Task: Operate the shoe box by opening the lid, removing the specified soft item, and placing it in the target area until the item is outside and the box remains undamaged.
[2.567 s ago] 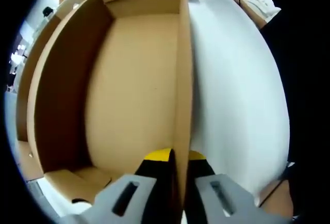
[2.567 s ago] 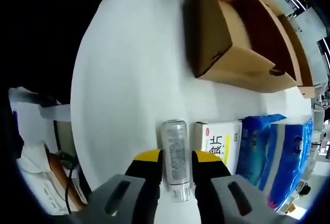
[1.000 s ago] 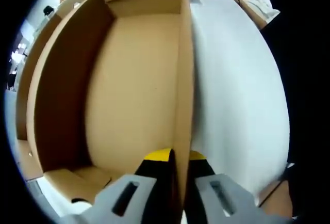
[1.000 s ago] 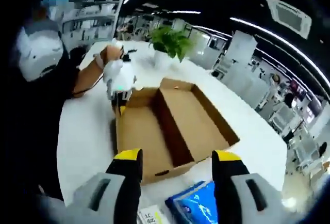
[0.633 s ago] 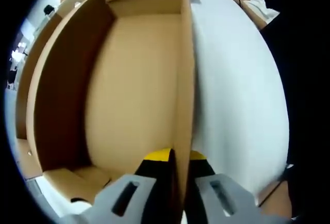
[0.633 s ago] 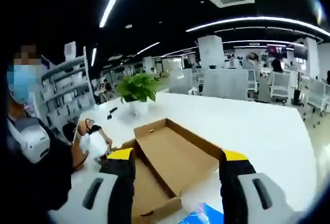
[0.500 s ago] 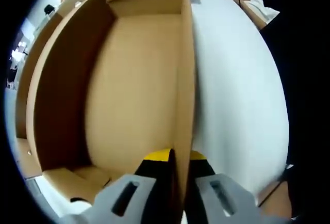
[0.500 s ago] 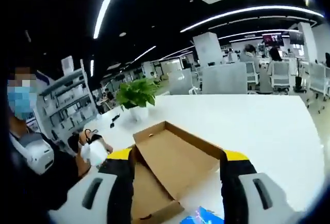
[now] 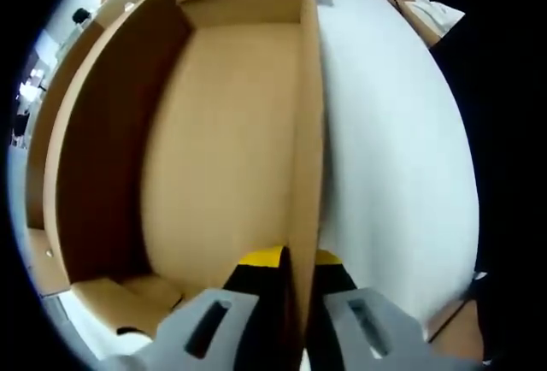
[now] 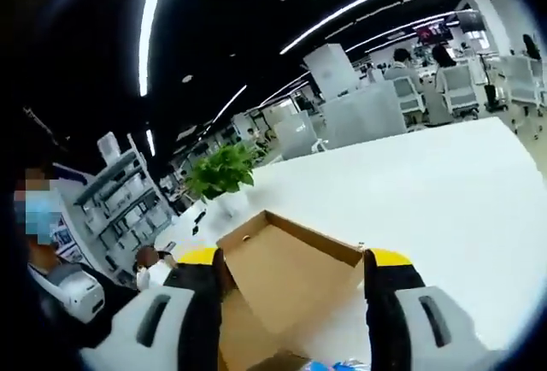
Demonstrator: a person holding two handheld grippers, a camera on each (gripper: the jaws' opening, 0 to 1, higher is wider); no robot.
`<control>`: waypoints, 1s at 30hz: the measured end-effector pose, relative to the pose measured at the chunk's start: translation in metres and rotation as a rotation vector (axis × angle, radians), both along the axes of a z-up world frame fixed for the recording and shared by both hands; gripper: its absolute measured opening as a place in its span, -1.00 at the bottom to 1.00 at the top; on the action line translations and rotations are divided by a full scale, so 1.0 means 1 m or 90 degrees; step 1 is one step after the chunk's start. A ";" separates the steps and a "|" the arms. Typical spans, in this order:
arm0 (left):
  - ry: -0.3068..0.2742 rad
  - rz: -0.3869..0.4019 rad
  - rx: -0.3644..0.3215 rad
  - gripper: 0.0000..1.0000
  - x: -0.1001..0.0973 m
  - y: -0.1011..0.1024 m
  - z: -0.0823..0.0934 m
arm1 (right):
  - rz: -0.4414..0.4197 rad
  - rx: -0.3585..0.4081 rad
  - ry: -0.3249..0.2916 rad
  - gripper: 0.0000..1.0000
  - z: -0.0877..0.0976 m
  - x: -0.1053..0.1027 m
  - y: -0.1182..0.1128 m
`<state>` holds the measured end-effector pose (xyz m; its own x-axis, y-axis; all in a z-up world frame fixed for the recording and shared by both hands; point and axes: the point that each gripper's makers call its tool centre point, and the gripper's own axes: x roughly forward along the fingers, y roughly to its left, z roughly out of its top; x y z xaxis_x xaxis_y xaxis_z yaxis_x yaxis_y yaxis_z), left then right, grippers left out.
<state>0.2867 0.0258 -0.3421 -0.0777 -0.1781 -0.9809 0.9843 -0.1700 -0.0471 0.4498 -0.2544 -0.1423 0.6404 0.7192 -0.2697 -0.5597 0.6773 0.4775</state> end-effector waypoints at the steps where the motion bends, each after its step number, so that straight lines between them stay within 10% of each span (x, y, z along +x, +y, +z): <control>1: 0.000 -0.001 0.000 -0.93 0.000 0.000 0.000 | 0.005 0.024 0.013 0.35 -0.002 0.002 0.002; 15: 0.001 -0.006 -0.001 -0.93 0.000 -0.002 0.000 | -0.041 0.072 0.119 0.17 -0.061 0.041 -0.021; 30: 0.003 -0.006 -0.002 -0.93 0.001 -0.003 0.000 | -0.049 0.072 0.193 -0.19 -0.099 0.044 0.004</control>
<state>0.2874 0.0231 -0.3420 -0.0835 -0.1809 -0.9800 0.9824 -0.1800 -0.0504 0.4942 -0.2501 -0.2413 0.5967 0.7082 -0.3773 -0.3307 0.6454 0.6885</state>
